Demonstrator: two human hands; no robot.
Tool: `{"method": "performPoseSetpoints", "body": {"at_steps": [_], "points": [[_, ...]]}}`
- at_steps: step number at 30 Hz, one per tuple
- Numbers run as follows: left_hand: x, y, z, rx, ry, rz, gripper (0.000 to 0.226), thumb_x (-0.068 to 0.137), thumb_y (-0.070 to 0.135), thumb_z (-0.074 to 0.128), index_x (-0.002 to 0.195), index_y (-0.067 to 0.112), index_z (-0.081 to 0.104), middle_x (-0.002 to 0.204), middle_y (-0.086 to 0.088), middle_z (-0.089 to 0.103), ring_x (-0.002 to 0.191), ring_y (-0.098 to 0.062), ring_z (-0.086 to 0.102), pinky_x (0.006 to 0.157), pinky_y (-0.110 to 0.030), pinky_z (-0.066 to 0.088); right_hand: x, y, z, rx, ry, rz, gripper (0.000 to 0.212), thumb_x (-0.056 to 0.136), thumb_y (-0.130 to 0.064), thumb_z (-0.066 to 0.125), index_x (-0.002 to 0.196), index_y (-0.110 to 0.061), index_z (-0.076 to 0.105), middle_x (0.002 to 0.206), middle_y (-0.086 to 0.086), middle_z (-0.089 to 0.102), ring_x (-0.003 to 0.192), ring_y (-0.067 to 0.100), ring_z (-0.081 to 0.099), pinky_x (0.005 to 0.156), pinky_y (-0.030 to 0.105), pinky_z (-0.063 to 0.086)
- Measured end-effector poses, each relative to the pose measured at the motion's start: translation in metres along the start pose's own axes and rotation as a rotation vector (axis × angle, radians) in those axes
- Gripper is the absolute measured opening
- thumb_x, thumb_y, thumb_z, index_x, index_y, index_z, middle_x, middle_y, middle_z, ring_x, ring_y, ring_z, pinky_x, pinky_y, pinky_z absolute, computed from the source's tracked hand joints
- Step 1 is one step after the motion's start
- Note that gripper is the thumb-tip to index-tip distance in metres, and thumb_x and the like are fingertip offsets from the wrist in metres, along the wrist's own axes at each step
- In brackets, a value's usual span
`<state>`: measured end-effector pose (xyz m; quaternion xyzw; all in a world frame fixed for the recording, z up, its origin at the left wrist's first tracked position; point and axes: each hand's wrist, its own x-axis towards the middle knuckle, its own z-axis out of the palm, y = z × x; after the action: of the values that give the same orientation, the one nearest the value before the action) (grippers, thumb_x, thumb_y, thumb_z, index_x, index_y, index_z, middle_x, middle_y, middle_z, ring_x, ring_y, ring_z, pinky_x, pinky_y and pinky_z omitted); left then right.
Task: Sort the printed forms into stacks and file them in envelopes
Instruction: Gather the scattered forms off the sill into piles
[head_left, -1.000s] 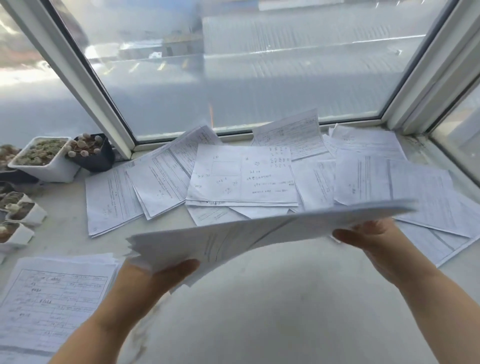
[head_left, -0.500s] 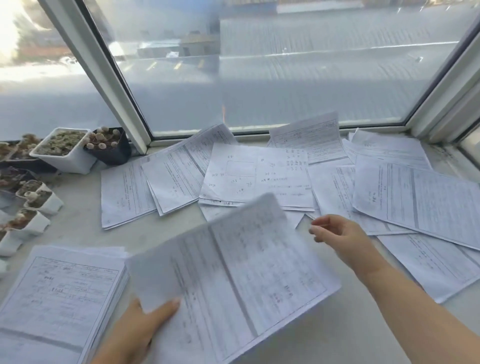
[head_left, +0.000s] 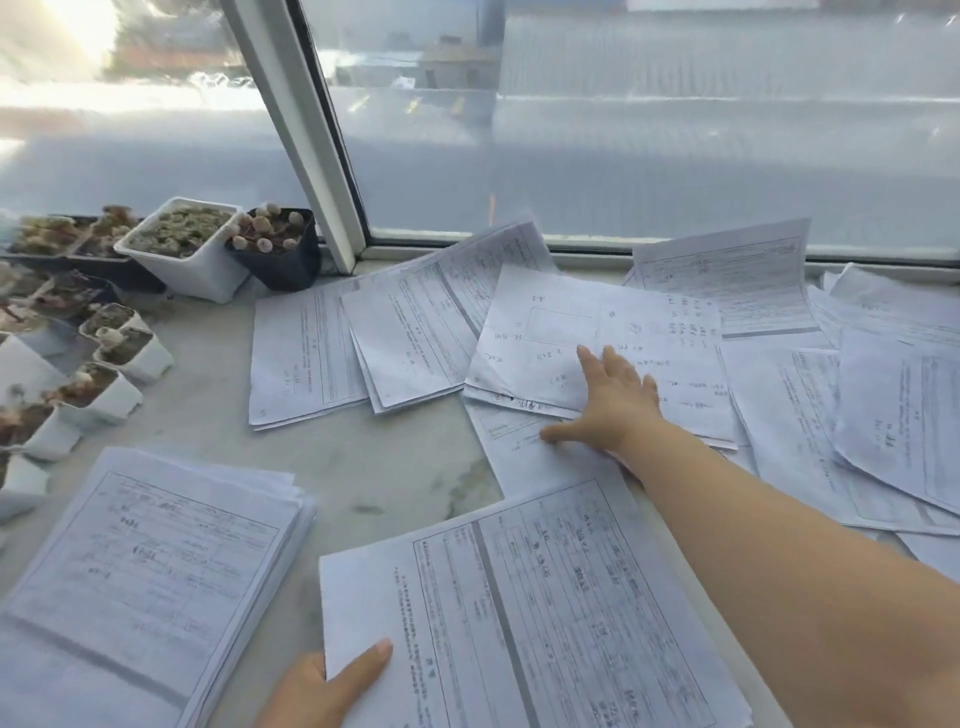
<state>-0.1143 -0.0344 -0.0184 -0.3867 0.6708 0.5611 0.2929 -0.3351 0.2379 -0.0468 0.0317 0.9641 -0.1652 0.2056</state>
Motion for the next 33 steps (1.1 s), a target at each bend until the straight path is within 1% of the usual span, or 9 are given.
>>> {"method": "performPoseSetpoints", "body": {"at_steps": [3, 8, 13, 17, 21, 26, 29, 32, 33], "points": [[0.010, -0.008, -0.005, 0.019, -0.037, 0.015, 0.015, 0.077, 0.020, 0.077, 0.063, 0.014, 0.078, 0.073, -0.004, 0.075, 0.063, -0.010, 0.070, 0.058, -0.022, 0.048, 0.016, 0.000, 0.008, 0.051, 0.073, 0.074, 0.107, 0.069, -0.068, 0.066, 0.153, -0.029, 0.011, 0.161, 0.000, 0.003, 0.148, 0.023, 0.004, 0.117, 0.050, 0.007], [0.009, -0.012, -0.003, 0.011, -0.015, 0.047, 0.017, 0.079, 0.019, 0.076, 0.062, 0.024, 0.078, 0.076, -0.002, 0.075, 0.073, -0.015, 0.071, 0.062, -0.024, 0.049, 0.017, -0.001, 0.021, -0.346, 0.277, -0.098, 0.081, 0.086, -0.074, 0.034, 0.145, -0.018, 0.027, 0.141, 0.013, 0.035, 0.125, 0.030, 0.037, 0.094, 0.041, 0.038], [0.013, -0.012, -0.005, 0.026, -0.038, 0.037, 0.017, 0.080, 0.019, 0.074, 0.064, 0.022, 0.078, 0.076, -0.003, 0.075, 0.067, -0.011, 0.071, 0.058, -0.020, 0.049, 0.023, -0.001, 0.010, -0.521, 0.287, -0.186, 0.056, 0.099, -0.051, 0.036, 0.140, -0.014, 0.030, 0.117, 0.010, 0.050, 0.101, 0.028, 0.053, 0.067, 0.032, 0.037], [0.018, -0.012, -0.009, 0.024, -0.077, -0.004, 0.009, 0.079, 0.018, 0.077, 0.071, 0.012, 0.079, 0.080, -0.007, 0.075, 0.070, -0.017, 0.072, 0.060, -0.024, 0.051, 0.020, 0.012, 0.001, -0.380, 0.289, -0.241, 0.067, 0.091, -0.009, 0.042, 0.151, -0.024, 0.016, 0.121, 0.006, 0.054, 0.089, 0.028, 0.059, 0.068, 0.032, 0.043], [0.029, 0.000, -0.010, -0.081, -0.175, 0.006, 0.016, 0.088, 0.011, 0.065, 0.096, 0.001, 0.074, 0.092, -0.019, 0.073, 0.080, -0.030, 0.072, 0.060, -0.031, 0.057, -0.011, 0.024, -0.007, -0.032, 0.354, -0.295, 0.041, 0.096, -0.009, 0.046, 0.132, -0.024, 0.057, 0.125, 0.003, 0.059, 0.100, 0.032, 0.061, 0.082, 0.035, 0.047], [0.040, 0.026, 0.003, -0.359, -0.183, -0.028, 0.048, 0.092, 0.042, 0.049, 0.112, 0.003, 0.067, 0.106, -0.021, 0.070, 0.095, -0.037, 0.068, 0.084, -0.046, 0.050, -0.108, -0.006, 0.022, -0.296, 0.311, -0.703, 0.039, 0.051, 0.001, 0.077, 0.084, -0.018, 0.069, 0.081, 0.000, 0.058, 0.053, 0.021, 0.055, 0.037, 0.025, 0.038], [0.045, 0.034, 0.000, -0.466, -0.194, -0.009, 0.068, 0.096, 0.053, 0.027, 0.127, 0.001, 0.057, 0.127, -0.032, 0.054, 0.083, -0.028, 0.071, 0.076, -0.033, 0.053, -0.159, -0.016, 0.062, -0.459, 0.182, -0.852, 0.040, 0.032, -0.024, 0.079, 0.070, -0.024, 0.067, 0.071, -0.008, 0.055, 0.046, 0.012, 0.049, 0.038, 0.023, 0.016], [0.034, 0.032, -0.006, -0.397, -0.275, -0.053, 0.063, 0.083, 0.044, 0.059, 0.126, -0.003, 0.057, 0.122, -0.031, 0.058, 0.092, -0.038, 0.067, 0.093, -0.045, 0.048, -0.182, -0.016, 0.095, -0.538, 0.200, -0.924, 0.020, 0.074, -0.042, 0.064, 0.061, -0.028, 0.067, 0.061, -0.012, 0.051, 0.039, 0.009, 0.034, 0.044, 0.020, 0.012], [0.030, 0.030, -0.007, -0.328, -0.312, -0.066, 0.059, 0.072, 0.032, 0.073, 0.121, 0.001, 0.062, 0.117, -0.027, 0.063, 0.100, -0.042, 0.065, 0.098, -0.053, 0.045, -0.183, -0.013, 0.103, -0.516, 0.238, -0.922, 0.041, 0.092, -0.036, 0.042, 0.059, -0.028, 0.065, 0.059, -0.012, 0.048, 0.040, 0.010, 0.029, 0.045, 0.020, 0.012]]}}
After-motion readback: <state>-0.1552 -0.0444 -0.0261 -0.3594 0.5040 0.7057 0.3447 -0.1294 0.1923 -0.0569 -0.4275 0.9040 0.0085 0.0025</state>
